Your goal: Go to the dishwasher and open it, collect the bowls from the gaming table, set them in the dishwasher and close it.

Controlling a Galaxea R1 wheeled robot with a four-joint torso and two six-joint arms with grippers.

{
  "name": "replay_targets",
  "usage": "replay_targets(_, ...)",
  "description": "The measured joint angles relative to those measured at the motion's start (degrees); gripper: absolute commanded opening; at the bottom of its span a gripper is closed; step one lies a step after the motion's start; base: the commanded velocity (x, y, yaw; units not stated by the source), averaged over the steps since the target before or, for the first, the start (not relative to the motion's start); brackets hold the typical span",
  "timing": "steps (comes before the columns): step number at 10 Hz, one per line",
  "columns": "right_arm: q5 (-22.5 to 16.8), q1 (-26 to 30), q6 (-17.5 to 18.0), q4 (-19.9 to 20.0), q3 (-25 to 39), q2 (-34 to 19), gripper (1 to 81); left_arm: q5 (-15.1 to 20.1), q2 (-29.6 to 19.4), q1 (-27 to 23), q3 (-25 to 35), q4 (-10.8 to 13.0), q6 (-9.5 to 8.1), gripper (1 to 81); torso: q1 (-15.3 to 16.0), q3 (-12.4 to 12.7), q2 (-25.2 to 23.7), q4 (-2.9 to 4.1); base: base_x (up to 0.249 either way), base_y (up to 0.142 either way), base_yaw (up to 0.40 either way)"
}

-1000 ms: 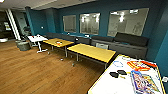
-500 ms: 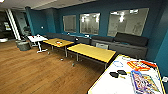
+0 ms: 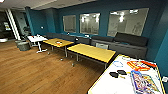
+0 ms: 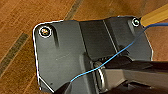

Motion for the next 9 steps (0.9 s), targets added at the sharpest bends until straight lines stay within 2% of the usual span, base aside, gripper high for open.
replay_targets(9,0.0,0.3,0.0,-0.7,-0.1,0.5,81.1,0.4,0.0,-0.1,-0.3,0.0,0.02,81.1,0.0,0.0,0.0,0.00,0.000,0.000,-0.399)
